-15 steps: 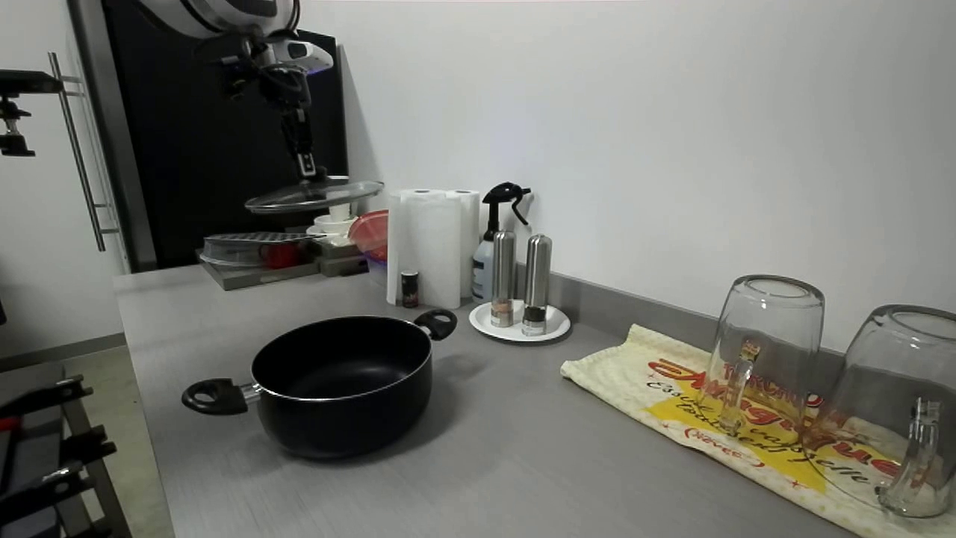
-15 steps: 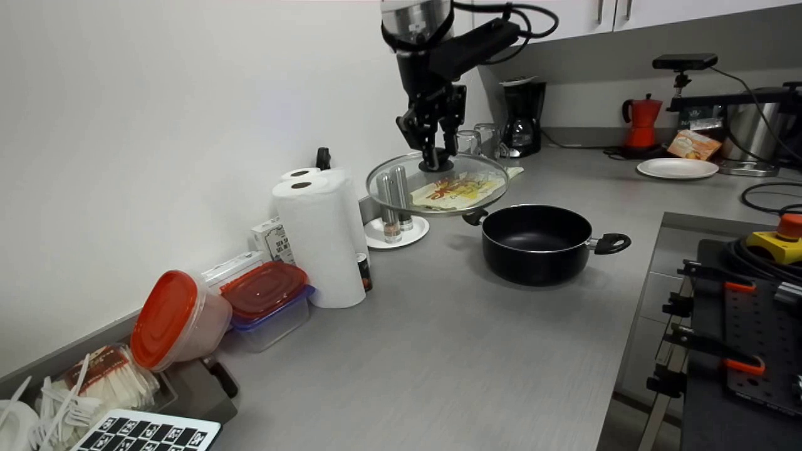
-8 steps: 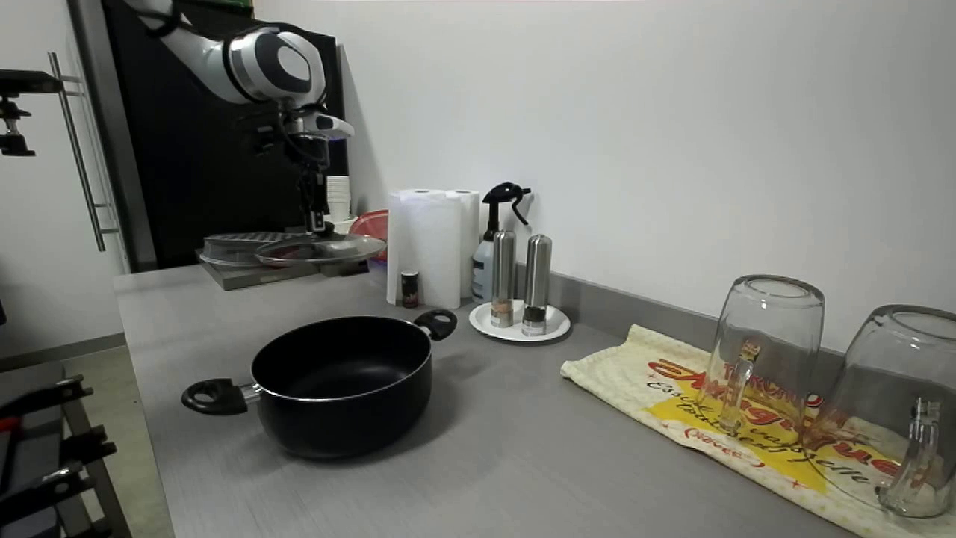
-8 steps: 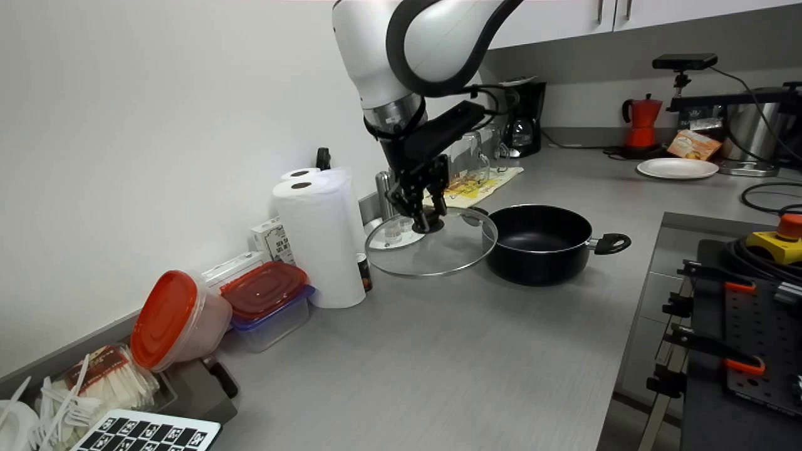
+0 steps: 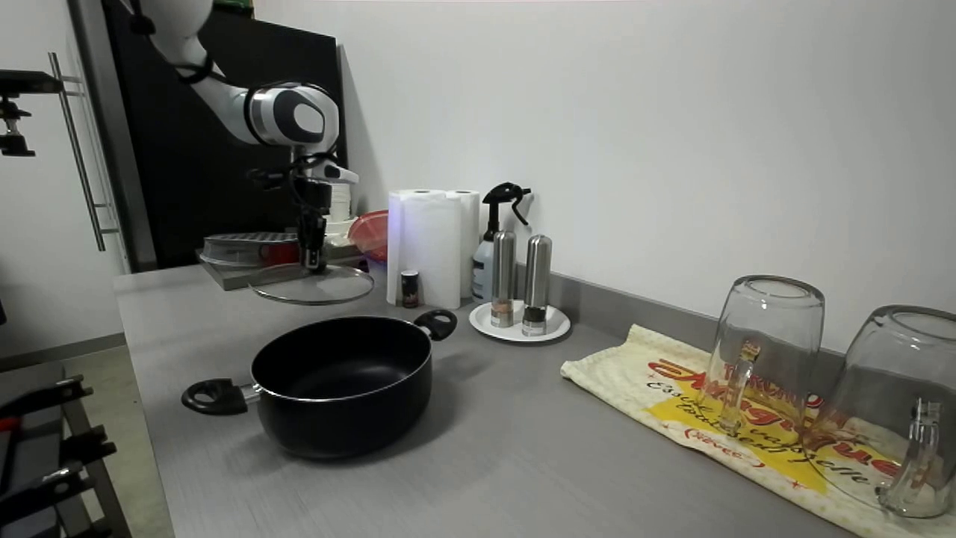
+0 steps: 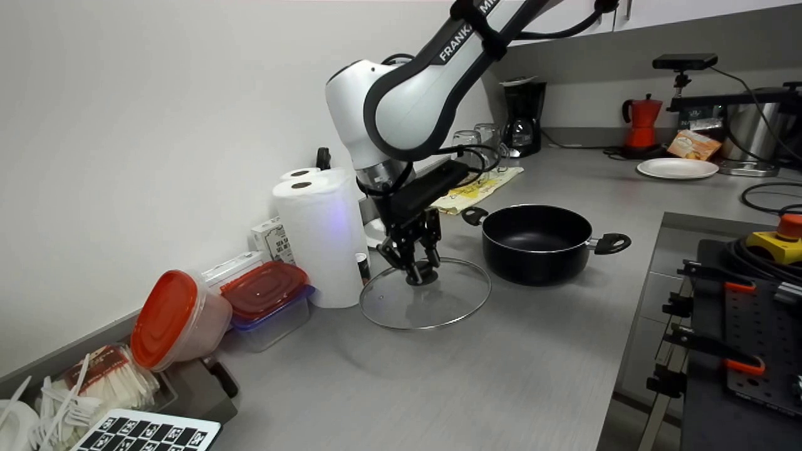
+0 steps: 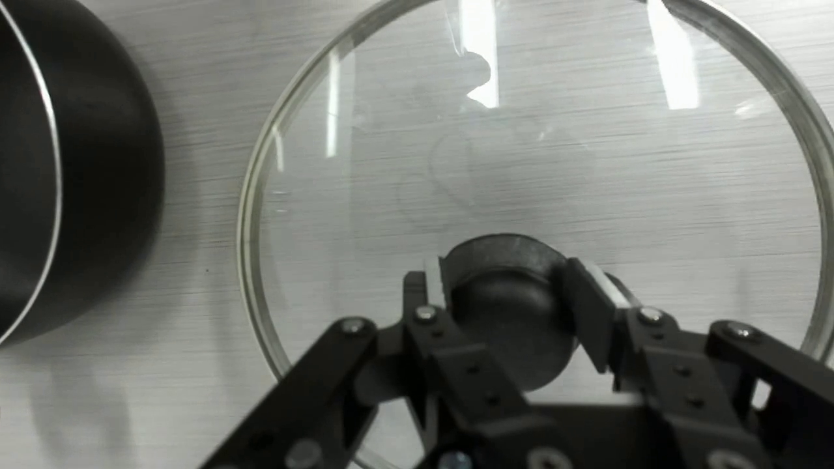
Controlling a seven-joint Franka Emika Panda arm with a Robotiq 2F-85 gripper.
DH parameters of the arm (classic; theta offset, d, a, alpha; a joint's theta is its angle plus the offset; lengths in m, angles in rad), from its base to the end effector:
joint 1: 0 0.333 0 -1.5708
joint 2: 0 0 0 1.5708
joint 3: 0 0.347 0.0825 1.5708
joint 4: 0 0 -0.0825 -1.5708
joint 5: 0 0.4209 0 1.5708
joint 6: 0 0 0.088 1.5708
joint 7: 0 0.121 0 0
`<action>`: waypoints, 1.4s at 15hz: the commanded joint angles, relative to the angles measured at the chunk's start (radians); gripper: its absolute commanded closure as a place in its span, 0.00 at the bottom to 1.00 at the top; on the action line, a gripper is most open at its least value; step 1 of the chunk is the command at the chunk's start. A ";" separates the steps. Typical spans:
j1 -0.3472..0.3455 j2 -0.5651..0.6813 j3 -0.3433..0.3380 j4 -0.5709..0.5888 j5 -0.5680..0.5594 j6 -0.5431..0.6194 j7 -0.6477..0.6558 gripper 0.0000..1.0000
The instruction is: Put the lid on the table
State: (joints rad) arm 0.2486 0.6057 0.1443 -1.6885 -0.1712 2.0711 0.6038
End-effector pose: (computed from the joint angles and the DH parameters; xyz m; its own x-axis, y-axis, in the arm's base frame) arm 0.6499 0.2484 0.2206 0.9789 -0.1392 -0.1497 -0.1148 -0.9803 0.1605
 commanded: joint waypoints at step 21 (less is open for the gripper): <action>0.046 0.141 -0.155 0.043 0.103 0.192 0.144 0.77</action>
State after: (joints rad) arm 0.2819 0.7423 0.0051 -1.6600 -0.0864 2.2544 0.7269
